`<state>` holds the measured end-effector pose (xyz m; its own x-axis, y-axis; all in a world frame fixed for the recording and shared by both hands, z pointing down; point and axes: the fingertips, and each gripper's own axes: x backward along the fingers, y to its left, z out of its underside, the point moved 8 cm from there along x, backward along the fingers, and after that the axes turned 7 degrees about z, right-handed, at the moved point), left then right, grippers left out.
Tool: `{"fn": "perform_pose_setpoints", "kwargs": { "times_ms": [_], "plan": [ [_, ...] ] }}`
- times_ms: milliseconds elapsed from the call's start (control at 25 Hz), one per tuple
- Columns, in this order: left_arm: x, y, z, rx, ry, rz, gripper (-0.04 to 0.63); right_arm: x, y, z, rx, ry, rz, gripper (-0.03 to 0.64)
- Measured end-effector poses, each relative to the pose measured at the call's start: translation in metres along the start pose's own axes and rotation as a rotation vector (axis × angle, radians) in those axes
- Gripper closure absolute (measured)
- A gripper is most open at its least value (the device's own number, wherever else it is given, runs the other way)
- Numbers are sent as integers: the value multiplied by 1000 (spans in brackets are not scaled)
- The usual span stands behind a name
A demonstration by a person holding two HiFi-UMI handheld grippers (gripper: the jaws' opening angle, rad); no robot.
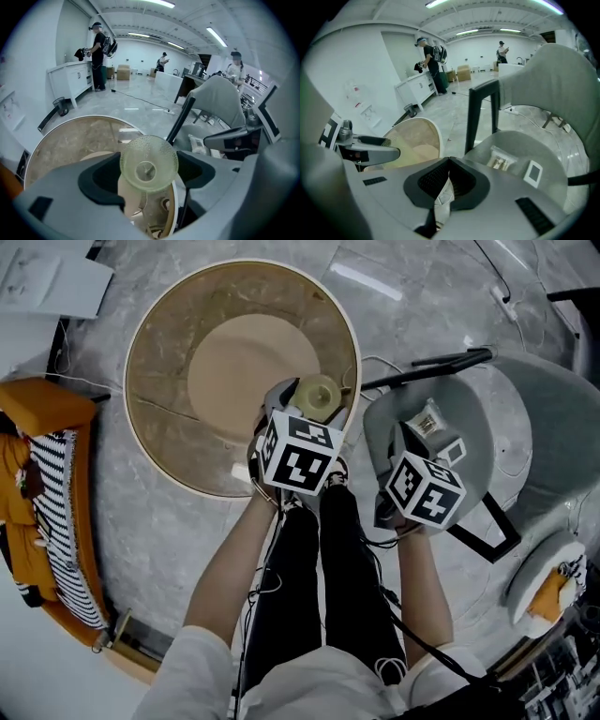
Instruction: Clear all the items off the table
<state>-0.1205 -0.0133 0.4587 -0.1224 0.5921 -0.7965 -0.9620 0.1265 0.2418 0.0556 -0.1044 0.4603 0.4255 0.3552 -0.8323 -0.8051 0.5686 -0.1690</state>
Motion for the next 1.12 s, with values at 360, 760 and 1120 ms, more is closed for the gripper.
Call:
{"fn": "perform_pose_setpoints", "kwargs": {
  "times_ms": [360, 760, 1120],
  "plan": [
    [-38, -102, -34, -194, 44, 168, 219, 58, -93, 28, -227, -68, 175, 592],
    [-85, -247, -44, -440, 103, 361, 219, 117, -197, 87, -451, -107, 343, 592],
    [-114, -341, -30, -583, 180, 468, 219, 148, -258, 128, -601, -127, 420, 594]
  ]
}}
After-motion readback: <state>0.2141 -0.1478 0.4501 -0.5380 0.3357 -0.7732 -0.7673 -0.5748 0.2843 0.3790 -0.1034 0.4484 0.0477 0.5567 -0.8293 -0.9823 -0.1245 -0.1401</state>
